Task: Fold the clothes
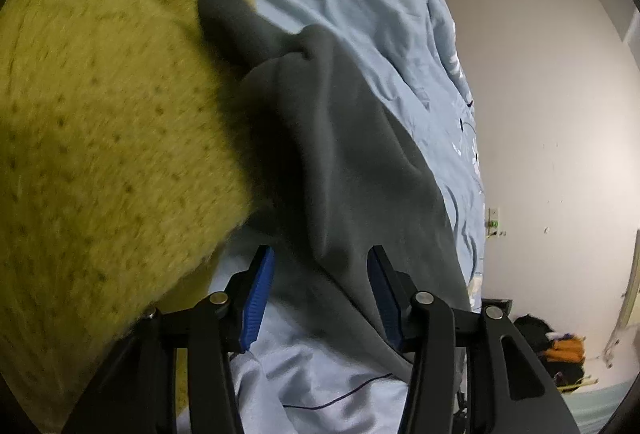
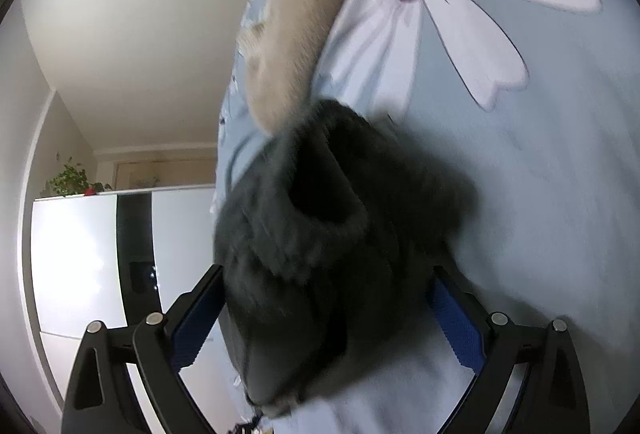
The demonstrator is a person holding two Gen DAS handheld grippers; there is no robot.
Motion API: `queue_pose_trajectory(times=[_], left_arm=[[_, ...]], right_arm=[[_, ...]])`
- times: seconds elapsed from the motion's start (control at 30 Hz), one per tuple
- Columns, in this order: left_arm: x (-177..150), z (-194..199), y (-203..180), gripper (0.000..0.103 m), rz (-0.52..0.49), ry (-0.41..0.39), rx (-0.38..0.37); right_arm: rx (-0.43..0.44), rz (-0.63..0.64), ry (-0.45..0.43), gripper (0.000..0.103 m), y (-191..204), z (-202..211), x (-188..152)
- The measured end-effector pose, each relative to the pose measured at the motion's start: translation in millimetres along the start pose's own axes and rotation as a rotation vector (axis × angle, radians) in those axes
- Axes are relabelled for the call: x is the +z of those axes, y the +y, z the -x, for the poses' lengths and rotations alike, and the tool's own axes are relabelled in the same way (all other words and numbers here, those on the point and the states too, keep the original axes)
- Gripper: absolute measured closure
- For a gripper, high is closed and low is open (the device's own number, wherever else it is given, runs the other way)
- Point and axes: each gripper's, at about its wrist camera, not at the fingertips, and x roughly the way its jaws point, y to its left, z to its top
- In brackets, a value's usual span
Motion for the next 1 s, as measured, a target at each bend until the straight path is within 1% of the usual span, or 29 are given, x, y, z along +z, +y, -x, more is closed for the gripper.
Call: queue_pose_trajectory(times=[0.03, 0.13, 0.2, 0.23, 0.3, 0.33, 0.4, 0.5, 0.57, 0.63, 0.7, 0.73, 0.8, 0.87, 0.97, 1.0], left_arm=[[-1.1, 1.4, 1.0, 0.053, 0.005, -0.002, -0.005], [-3.9, 5.9, 2.0, 0.053, 0.008, -0.014, 0.001], [-5.3, 7.5, 2.4, 0.053, 0.012, -0.016, 0.003], [-6.2, 7.9, 1.8, 0.053, 0.012, -0.017, 0.005], [-8.0, 8.4, 0.3, 0.053, 0.011, -0.017, 0.009], [-8.9, 8.8, -1.3, 0.053, 0.008, -0.017, 0.010], [-10.7, 10.4, -5.1, 0.053, -0.004, -0.020, 0.012], [-12.4, 12.7, -6.9, 0.053, -0.012, -0.030, 0.019], [-12.3, 10.9, -4.7, 0.050, -0.005, -0.032, 0.021], [-11.1, 6.7, -1.0, 0.049, 0.004, -0.025, 0.027], [-8.3, -0.7, 2.1, 0.049, 0.012, -0.010, 0.035], [-6.7, -4.4, 2.0, 0.049, 0.014, -0.005, 0.036], [-3.8, -11.5, 0.6, 0.049, 0.015, 0.000, 0.030], [0.1, -18.5, 0.9, 0.049, 0.028, -0.014, 0.020], [6.1, -29.2, 1.6, 0.049, 0.048, -0.037, 0.008], [8.1, -32.7, 1.9, 0.052, 0.055, -0.045, 0.004]], right_arm=[[0.001, -0.005, -0.003, 0.007, 0.9, -1.1, 1.1], [-0.008, 0.019, -0.025, 0.021, 5.4, -0.4, 1.7], [-0.017, 0.050, -0.035, 0.035, 10.5, 3.0, 1.6], [-0.022, 0.066, -0.039, 0.040, 13.1, 4.8, 1.5], [-0.035, 0.126, -0.049, 0.055, 26.6, 8.4, 3.8], [-0.038, 0.158, -0.054, 0.058, 34.5, 10.5, 4.4], [-0.004, 0.216, -0.077, 0.067, 54.9, 19.5, 6.3], [0.133, 0.264, -0.152, 0.070, 83.7, 44.3, 11.8], [0.162, 0.299, -0.188, 0.070, 95.3, 55.6, 16.7], [0.142, 0.283, -0.194, 0.070, 90.7, 57.0, 24.7], [0.079, 0.240, -0.178, 0.070, 73.7, 52.6, 27.7], [0.063, 0.215, -0.171, 0.070, 64.0, 52.0, 28.1], [0.056, 0.154, -0.156, 0.070, 42.4, 52.8, 29.0], [0.061, 0.112, -0.156, 0.070, 31.1, 51.7, 28.5], [0.044, 0.123, -0.157, 0.070, 33.7, 48.4, 26.5], [0.037, 0.136, -0.158, 0.070, 37.7, 48.4, 26.5]])
